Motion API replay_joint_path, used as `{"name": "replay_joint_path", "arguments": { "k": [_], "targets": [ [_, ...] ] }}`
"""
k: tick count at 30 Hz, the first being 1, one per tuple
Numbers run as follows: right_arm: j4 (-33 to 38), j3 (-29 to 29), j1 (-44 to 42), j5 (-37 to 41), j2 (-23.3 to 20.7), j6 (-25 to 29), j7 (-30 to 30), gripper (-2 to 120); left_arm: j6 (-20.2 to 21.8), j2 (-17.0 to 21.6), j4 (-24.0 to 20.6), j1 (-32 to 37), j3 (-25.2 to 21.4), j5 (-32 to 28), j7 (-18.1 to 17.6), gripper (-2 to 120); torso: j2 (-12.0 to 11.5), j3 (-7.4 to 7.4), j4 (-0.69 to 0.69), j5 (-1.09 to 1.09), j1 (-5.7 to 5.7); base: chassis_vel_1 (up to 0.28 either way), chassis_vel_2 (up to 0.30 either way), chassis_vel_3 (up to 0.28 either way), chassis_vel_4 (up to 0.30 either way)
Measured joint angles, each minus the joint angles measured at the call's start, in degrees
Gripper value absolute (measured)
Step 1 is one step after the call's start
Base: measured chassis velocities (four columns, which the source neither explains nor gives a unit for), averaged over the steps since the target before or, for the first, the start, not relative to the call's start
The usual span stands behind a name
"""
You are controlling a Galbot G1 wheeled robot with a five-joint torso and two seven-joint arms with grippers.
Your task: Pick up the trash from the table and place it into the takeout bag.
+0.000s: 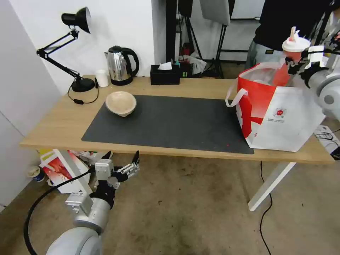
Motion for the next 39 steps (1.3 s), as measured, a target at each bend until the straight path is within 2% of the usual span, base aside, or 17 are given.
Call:
{"name": "replay_joint_path", "arguments": {
  "k": [8,9,10,14,16,18,19,21,22,25,28,30,32,33,35,39],
  "targets": [
    [1.2,0.6,-1.8,-1.1,0.2,0.0,0.5,6,-0.1,0.1,-0.3,0.4,-0.1,0.0,0.0,100,0.0,0.0,0.0,0.01,0.0,0.0,0.0,0.0,0.0],
    [1.6,0.8,-2.2,-1.3,0.2,-0.1,0.9,11,-0.1,0.0,-0.3,0.4,-0.1,0.0,0.0,100,0.0,0.0,-0.01,0.0,0.0,0.0,0.0,0.0,0.0],
    [1.6,0.8,-2.2,-1.3,0.2,-0.1,0.9,11,-0.1,0.0,-0.3,0.4,-0.1,0.0,0.0,100,0.0,0.0,-0.01,0.0,0.0,0.0,0.0,0.0,0.0],
    [2.6,1.3,-2.8,-1.7,0.3,-0.6,1.9,29,-0.1,0.0,-0.3,0.4,-0.1,0.0,0.0,100,0.0,0.0,0.0,0.0,0.0,0.0,0.0,0.0,0.0],
    [2.7,1.3,-2.8,-1.8,0.2,-0.7,2.0,32,-0.1,0.0,-0.3,0.4,-0.1,0.0,0.0,100,0.0,0.0,0.0,0.0,0.0,0.0,0.0,0.0,0.0],
    [2.9,1.3,-2.6,-2.5,0.0,-1.9,2.2,44,-0.1,0.0,-0.3,0.3,0.0,0.0,-0.1,100,0.0,0.0,0.0,0.0,0.0,0.0,0.0,0.0,0.0],
    [2.9,1.3,-2.6,-2.5,0.0,-1.9,2.2,44,-0.1,0.0,-0.3,0.3,0.0,0.0,-0.1,100,0.0,0.0,0.0,0.0,0.0,0.0,0.0,0.0,0.0],
    [3.2,1.3,-2.4,-2.9,0.0,-2.8,2.3,54,-0.1,0.0,-0.3,0.1,0.0,0.0,-0.1,100,0.0,0.0,0.0,0.0,0.0,0.0,0.0,0.0,0.0],
    [3.2,1.3,-2.4,-2.9,0.0,-2.8,2.3,54,-0.1,0.0,-0.3,0.1,0.0,0.0,-0.1,100,0.0,0.0,0.0,0.0,0.0,0.0,0.0,0.0,0.0],
    [3.6,1.3,-2.2,-3.5,0.1,-3.7,2.6,69,-0.1,0.1,-0.3,0.0,0.0,0.0,-0.1,100,0.0,0.0,0.0,0.0,0.0,0.0,0.0,0.0,0.0],
    [3.8,1.2,-2.0,-3.7,0.1,-4.1,2.9,76,-0.1,0.1,-0.3,0.0,0.0,0.0,-0.1,100,0.0,0.0,0.0,0.0,0.0,0.0,0.0,0.0,0.0],
    [3.8,0.9,-1.6,-4.0,0.1,-4.9,3.4,88,-0.1,0.1,-0.3,-0.1,0.0,0.0,-0.2,100,0.0,0.0,0.0,0.0,0.0,0.0,0.0,0.0,0.0],
    [3.9,0.9,-1.5,-4.0,0.1,-5.1,3.4,89,-0.1,0.1,-0.3,-0.2,0.0,0.0,-0.2,100,0.0,0.0,0.0,0.0,0.0,0.0,0.0,0.0,0.0],
    [3.9,0.8,-1.2,-4.0,0.1,-5.4,3.5,95,-0.1,0.1,-0.3,-0.2,0.0,0.0,-0.2,100,0.0,0.0,0.0,0.01,0.0,0.0,0.0,0.0,0.0],
    [3.8,0.4,-0.7,-4.0,0.0,-5.6,3.7,99,0.0,0.1,-0.3,-0.3,0.0,0.0,-0.2,100,0.0,0.0,0.0,0.0,0.0,0.0,0.0,0.0,0.0],
    [3.8,0.0,-0.1,-4.0,-0.2,-5.9,4.3,100,0.0,0.1,-0.3,-0.4,-0.1,0.0,-0.2,100,0.0,0.0,0.0,0.0,0.0,0.0,0.0,0.0,0.0]
  ]
}}
